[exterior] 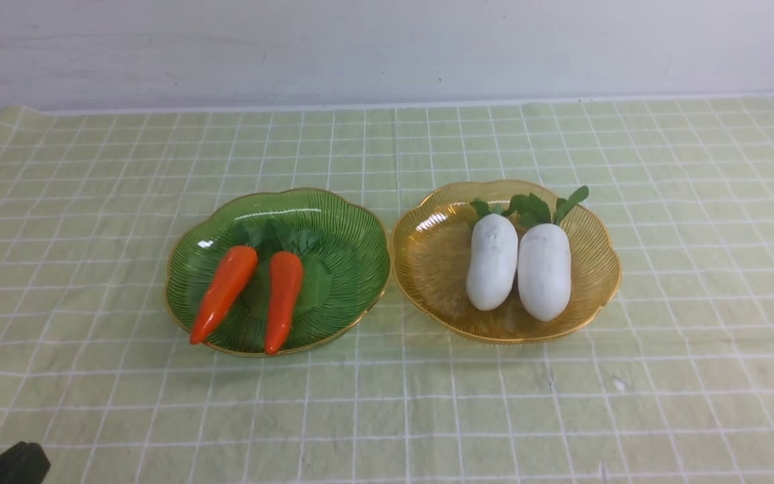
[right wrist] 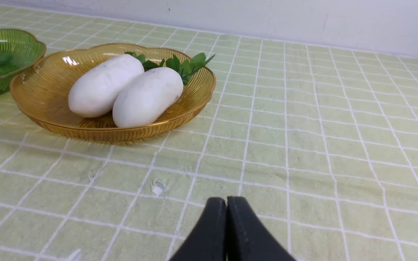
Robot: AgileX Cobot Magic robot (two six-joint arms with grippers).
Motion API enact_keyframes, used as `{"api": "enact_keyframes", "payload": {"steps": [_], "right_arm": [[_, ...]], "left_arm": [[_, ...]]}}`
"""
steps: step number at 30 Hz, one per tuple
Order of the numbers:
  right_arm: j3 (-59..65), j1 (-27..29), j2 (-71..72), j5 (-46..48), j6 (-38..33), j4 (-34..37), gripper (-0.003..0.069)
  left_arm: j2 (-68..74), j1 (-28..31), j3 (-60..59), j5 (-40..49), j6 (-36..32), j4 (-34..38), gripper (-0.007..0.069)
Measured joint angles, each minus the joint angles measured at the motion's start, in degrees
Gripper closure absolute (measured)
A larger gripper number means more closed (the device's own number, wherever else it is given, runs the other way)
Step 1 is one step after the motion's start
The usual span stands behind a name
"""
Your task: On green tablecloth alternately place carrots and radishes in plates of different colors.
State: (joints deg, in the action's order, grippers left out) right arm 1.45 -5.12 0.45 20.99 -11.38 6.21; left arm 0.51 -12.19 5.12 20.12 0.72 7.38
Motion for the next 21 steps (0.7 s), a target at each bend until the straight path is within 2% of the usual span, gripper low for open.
{"api": "enact_keyframes", "payload": {"steps": [6, 13, 21], "right_arm": [[0.0, 0.0, 0.0, 0.0, 0.0, 0.0, 0.0673], [0.0, 0.0, 0.0, 0.0, 0.0, 0.0, 0.0673], [0.0, 0.0, 0.0, 0.0, 0.0, 0.0, 0.0673]], "left_arm": [[-0.5, 0.1, -4.8, -0.8, -0.1, -5.8, 0.0632], [-1.1, 5.8, -6.6, -0.7, -0.1, -6.0, 0.0632], [-1.1, 8.6, -6.7, 0.6, -0.1, -6.1, 0.0632]]}}
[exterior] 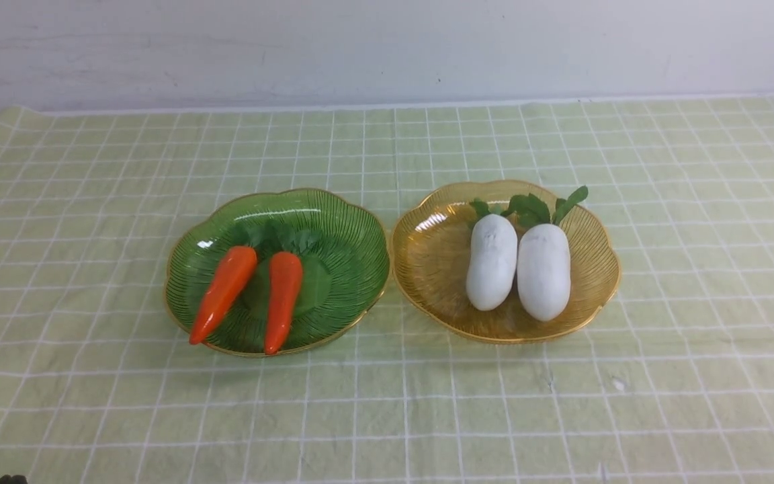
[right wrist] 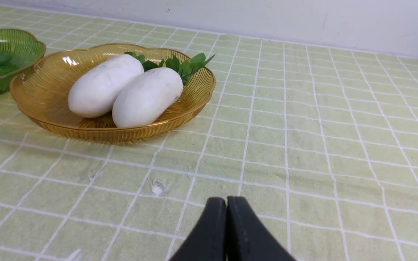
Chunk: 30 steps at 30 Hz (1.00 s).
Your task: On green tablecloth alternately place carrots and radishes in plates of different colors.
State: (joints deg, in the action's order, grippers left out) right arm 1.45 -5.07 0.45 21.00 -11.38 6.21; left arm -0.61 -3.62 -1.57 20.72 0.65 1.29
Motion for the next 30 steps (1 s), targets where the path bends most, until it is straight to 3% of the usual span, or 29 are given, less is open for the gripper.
{"api": "enact_keyframes", "payload": {"steps": [30], "right_arm": [[0.0, 0.0, 0.0, 0.0, 0.0, 0.0, 0.0673]], "left_arm": [[0.0, 4.4, 0.0, 0.9, 0.1, 0.1, 0.0632]]}}
